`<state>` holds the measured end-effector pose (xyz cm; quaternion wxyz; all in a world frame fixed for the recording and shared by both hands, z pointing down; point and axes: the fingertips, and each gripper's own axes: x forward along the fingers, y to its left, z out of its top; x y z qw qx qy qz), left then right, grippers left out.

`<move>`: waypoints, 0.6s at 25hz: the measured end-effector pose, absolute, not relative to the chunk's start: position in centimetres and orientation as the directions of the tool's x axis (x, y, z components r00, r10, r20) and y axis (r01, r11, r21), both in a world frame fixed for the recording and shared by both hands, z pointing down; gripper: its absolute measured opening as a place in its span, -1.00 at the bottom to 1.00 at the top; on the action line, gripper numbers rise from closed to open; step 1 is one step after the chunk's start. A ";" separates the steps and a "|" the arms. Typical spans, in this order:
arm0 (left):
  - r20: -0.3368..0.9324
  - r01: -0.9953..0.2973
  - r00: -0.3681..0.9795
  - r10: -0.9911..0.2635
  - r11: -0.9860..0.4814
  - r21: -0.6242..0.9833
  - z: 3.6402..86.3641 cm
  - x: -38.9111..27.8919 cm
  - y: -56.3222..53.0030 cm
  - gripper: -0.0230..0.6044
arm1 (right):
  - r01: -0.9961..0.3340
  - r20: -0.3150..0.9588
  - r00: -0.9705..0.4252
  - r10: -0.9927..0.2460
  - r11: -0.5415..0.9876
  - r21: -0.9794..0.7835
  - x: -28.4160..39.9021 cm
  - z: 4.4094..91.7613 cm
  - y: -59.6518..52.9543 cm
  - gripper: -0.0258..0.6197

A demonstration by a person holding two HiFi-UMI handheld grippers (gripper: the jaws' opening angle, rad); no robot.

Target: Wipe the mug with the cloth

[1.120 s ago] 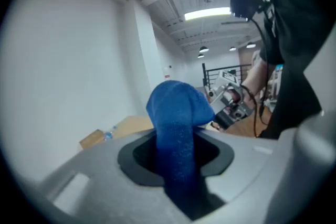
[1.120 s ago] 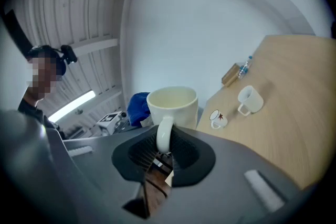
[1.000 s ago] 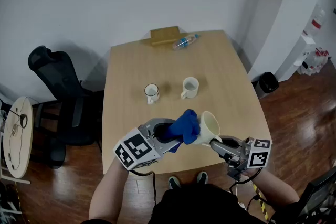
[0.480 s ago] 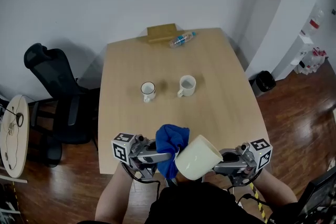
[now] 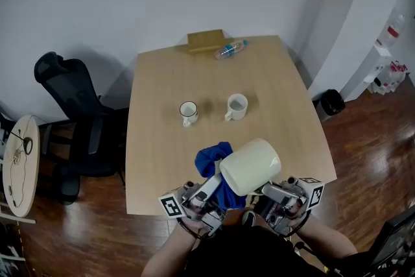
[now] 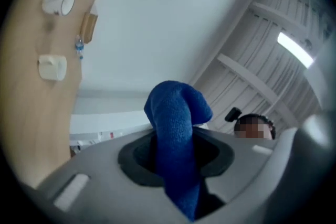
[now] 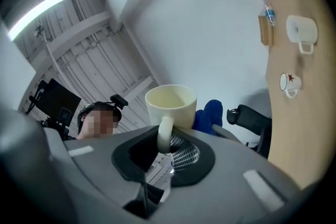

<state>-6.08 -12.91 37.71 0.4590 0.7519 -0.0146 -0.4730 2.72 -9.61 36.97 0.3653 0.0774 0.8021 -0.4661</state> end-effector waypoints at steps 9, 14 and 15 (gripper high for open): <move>-0.241 -0.377 0.740 -0.628 -0.684 0.625 36.7 -9.3 -17.5 -0.52 | 0.075 -0.339 -0.848 -0.408 0.540 -0.839 4.0 42.2 -13.1 -0.78; -0.168 -0.392 0.789 -0.592 -0.694 0.604 37.9 -5.8 -16.5 -0.52 | 0.129 -0.375 -0.788 -0.488 0.464 -0.876 3.1 41.6 -14.9 -0.77; -0.153 -0.388 0.797 -0.585 -0.689 0.612 38.6 -5.1 -16.0 -0.52 | 0.135 -0.390 -0.773 -0.501 0.471 -0.872 3.3 40.9 -15.3 -0.77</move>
